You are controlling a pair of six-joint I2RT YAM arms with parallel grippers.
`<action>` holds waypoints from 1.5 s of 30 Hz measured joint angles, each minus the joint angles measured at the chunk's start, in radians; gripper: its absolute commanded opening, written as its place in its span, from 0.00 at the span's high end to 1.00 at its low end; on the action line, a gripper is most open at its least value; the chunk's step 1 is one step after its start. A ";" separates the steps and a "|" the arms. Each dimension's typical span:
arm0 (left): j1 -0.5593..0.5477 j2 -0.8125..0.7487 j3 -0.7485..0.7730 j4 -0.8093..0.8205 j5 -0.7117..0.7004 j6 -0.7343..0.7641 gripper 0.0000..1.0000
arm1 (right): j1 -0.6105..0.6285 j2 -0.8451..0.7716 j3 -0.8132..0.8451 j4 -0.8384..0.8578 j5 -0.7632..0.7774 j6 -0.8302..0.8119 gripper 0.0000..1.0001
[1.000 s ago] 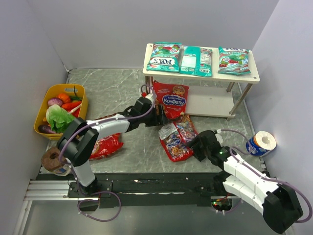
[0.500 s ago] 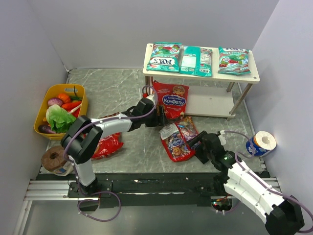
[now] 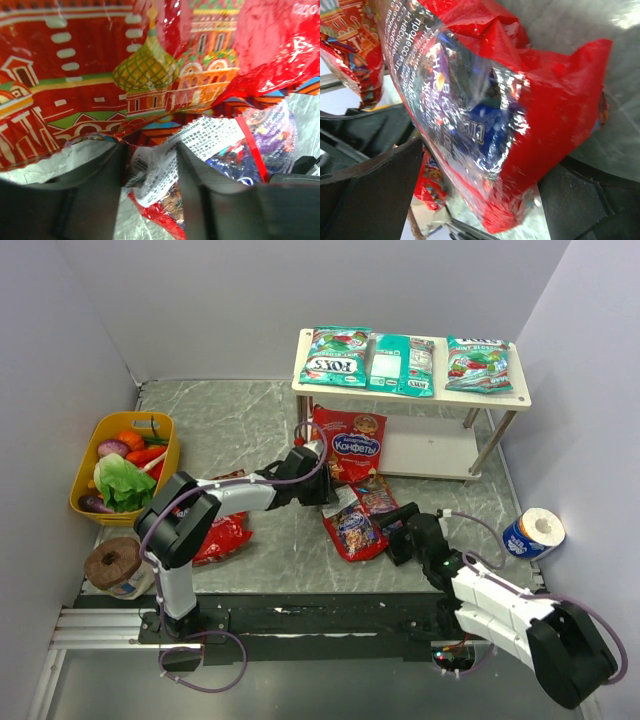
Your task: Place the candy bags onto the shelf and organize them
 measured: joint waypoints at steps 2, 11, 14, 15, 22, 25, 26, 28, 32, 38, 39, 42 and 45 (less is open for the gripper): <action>-0.002 0.004 0.000 -0.003 0.000 0.002 0.57 | 0.010 0.035 -0.003 0.053 0.010 0.014 0.08; -0.007 0.016 -0.019 0.037 0.016 0.002 0.62 | 0.031 0.116 -0.022 0.183 0.050 0.021 0.30; -0.007 0.017 -0.031 0.058 0.026 0.001 0.64 | 0.032 0.153 -0.023 0.214 0.056 0.023 0.46; -0.007 0.017 -0.034 0.064 0.029 0.001 0.64 | 0.032 0.162 -0.023 0.227 0.056 0.024 0.56; -0.008 0.008 -0.046 0.079 0.033 0.001 0.63 | 0.034 0.055 -0.021 0.178 0.074 -0.001 1.00; -0.015 -0.019 -0.049 0.043 0.026 0.004 0.58 | 0.034 -0.071 -0.010 0.058 0.080 -0.034 1.00; -0.018 -0.033 -0.051 0.021 0.021 0.005 0.56 | 0.034 -0.117 -0.005 0.006 0.080 -0.050 1.00; -0.024 -0.067 -0.054 -0.023 0.000 0.011 0.50 | 0.033 -0.194 0.007 -0.089 0.084 -0.073 1.00; -0.021 -0.178 -0.055 -0.108 -0.050 0.023 0.41 | 0.032 -0.325 0.049 -0.285 0.098 -0.110 1.00; 0.021 -0.364 -0.054 -0.158 -0.095 0.026 0.31 | 0.031 -0.438 0.146 -0.489 0.130 -0.172 1.00; 0.029 -0.385 -0.054 -0.163 -0.098 0.026 0.30 | 0.029 -0.440 0.172 -0.513 0.135 -0.188 1.00; 0.047 -0.420 -0.053 -0.180 -0.118 0.026 0.28 | 0.026 -0.417 0.259 -0.560 0.151 -0.240 1.00; 0.061 -0.432 -0.049 -0.203 -0.134 0.027 0.26 | 0.024 -0.376 0.347 -0.578 0.162 -0.290 1.00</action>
